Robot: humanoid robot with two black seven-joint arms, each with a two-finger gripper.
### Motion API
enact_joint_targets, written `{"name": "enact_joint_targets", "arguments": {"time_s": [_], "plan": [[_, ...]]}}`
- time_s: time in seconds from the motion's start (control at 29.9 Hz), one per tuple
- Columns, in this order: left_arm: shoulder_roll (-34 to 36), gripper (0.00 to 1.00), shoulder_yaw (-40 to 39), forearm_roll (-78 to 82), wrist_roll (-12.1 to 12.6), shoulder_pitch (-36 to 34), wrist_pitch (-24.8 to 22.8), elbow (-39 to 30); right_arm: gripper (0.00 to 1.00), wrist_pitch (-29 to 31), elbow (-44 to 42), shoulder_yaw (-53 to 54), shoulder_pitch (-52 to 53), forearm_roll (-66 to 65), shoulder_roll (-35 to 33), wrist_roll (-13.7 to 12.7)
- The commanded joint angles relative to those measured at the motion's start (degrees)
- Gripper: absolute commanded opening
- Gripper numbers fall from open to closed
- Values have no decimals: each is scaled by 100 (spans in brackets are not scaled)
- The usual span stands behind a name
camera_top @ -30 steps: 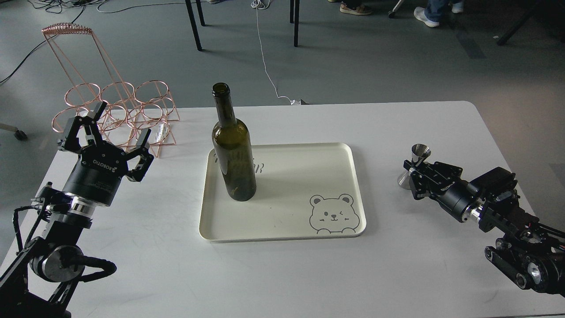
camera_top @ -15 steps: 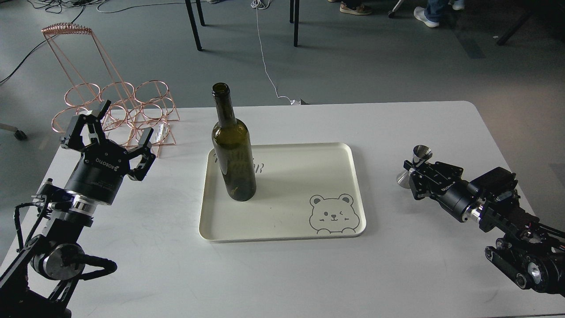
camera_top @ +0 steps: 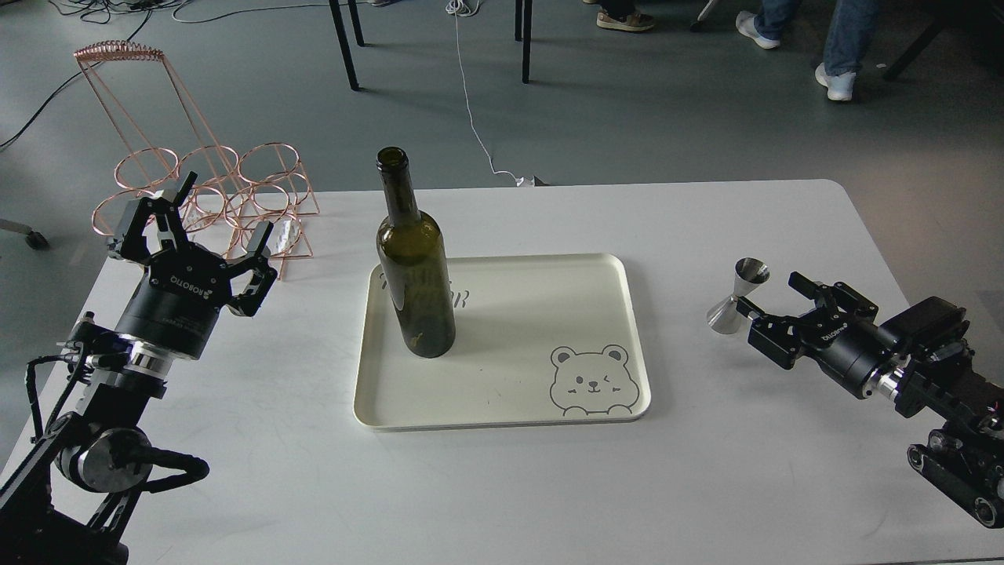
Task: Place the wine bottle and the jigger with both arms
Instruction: 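Set the jigger on the table and open the right gripper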
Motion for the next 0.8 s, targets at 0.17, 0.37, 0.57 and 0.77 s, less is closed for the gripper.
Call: {"name": "enact_joint_targets", "arguments": {"time_s": [0.17,0.37,0.57,0.77], "plan": [[0,99,0,0,-9,1,0,19,96,0,994,-467,-448,331,-1018,-1],[0,99,0,0,-9,-25,0,27,97,0,2487,-502,-502,1384,-1739,-1],[26,99,0,0,0,-87,0,27,97,0,3455,-450,68,3300,-1766,-1],[96,99,-9,0,-9,-140,0,19,97,0,3535,-449,1219,5417,-1442,-1]]}}
